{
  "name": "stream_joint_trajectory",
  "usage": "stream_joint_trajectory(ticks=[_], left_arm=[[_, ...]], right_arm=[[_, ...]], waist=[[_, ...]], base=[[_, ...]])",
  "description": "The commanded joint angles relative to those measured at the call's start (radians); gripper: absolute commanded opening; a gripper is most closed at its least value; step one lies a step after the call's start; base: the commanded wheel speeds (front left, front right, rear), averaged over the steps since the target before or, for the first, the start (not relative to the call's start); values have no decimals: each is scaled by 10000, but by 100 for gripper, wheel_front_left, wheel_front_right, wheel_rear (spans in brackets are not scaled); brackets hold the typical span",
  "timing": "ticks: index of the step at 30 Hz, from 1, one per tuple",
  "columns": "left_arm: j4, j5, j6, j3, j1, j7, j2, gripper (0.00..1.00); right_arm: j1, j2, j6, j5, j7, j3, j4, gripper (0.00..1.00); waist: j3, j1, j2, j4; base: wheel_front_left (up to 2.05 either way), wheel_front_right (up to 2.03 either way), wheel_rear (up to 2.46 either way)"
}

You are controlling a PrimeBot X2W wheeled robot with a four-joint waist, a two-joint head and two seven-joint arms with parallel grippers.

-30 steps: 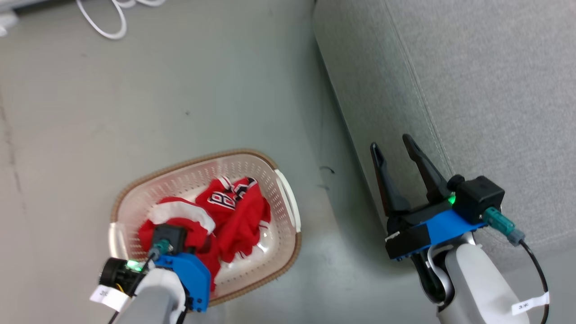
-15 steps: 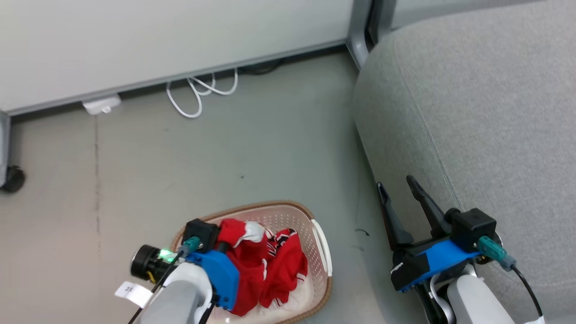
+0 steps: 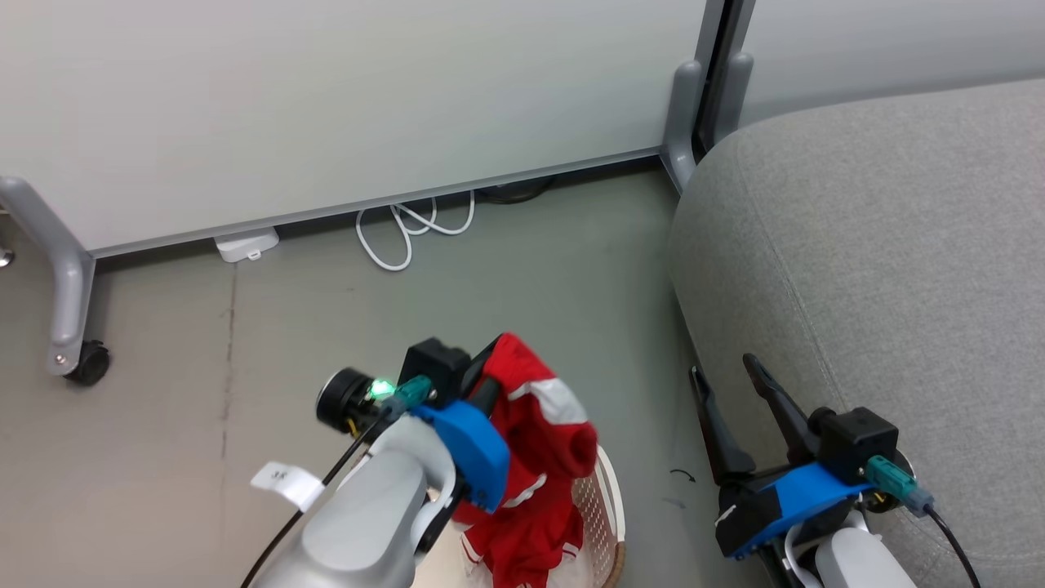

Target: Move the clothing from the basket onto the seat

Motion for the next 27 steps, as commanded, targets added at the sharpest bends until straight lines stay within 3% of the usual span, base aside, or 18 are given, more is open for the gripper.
stream_joint_trajectory(ticks=[1, 27], left_arm=[[-247, -165, -68, -133, -319, 90, 5, 0], [-1960, -2126, 78, -1395, -2211, 831, 4, 0]], right_arm=[[157, -39, 5, -32, 6, -19, 13, 100], [658, -37, 5, -61, 382, 303, -252, 100]], waist=[[-94, 1, -1, 46], [-674, 1, -1, 20]], base=[[0, 0, 0], [0, 0, 0]])
